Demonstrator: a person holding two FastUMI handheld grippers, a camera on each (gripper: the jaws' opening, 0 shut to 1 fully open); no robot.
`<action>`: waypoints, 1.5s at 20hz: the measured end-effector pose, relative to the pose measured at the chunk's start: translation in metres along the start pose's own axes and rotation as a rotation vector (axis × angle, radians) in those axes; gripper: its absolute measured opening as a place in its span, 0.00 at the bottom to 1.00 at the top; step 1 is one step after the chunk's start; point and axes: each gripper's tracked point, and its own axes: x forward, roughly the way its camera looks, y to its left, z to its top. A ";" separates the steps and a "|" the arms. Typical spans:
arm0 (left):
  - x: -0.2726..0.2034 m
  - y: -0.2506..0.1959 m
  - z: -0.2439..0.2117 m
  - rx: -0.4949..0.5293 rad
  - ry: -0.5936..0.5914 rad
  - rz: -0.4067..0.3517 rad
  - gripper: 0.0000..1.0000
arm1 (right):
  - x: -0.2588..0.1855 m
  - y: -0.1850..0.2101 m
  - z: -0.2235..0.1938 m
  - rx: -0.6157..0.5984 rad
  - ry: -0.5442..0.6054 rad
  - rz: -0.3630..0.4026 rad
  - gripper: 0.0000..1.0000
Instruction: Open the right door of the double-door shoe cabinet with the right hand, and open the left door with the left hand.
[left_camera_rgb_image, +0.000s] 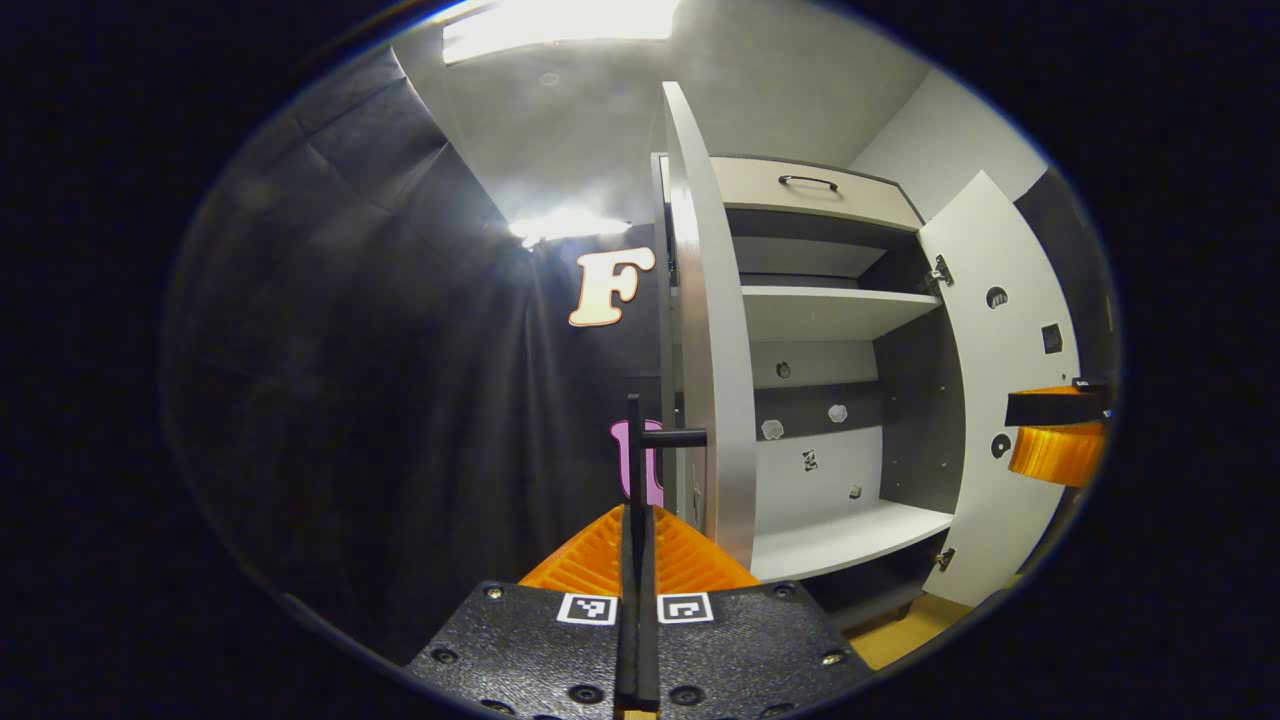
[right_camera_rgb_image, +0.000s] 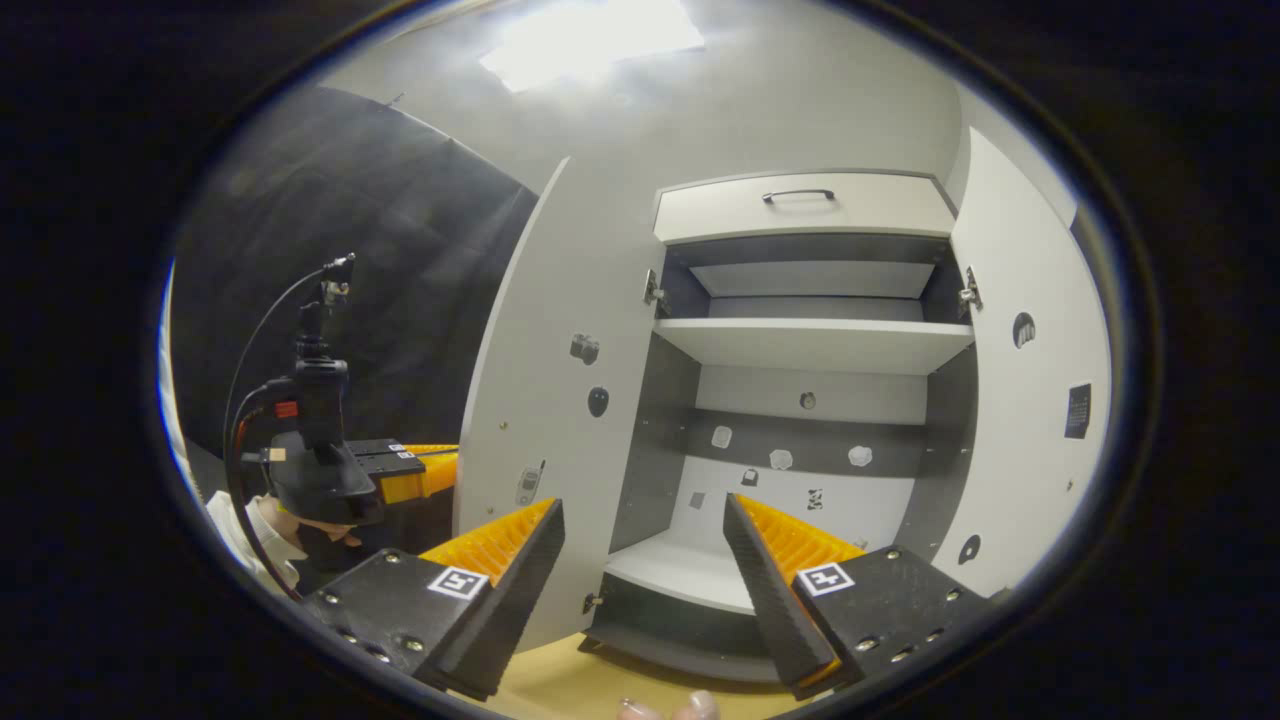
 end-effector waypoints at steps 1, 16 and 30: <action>0.000 0.000 0.001 0.001 -0.002 -0.001 0.00 | 0.000 -0.001 -0.001 -0.001 0.004 -0.004 0.96; -0.044 0.023 0.001 0.120 0.025 0.114 0.90 | -0.020 -0.006 0.001 0.019 0.010 0.045 0.96; -0.056 -0.132 0.030 0.000 -0.002 -0.141 0.96 | -0.059 -0.065 -0.028 0.035 0.096 -0.030 0.95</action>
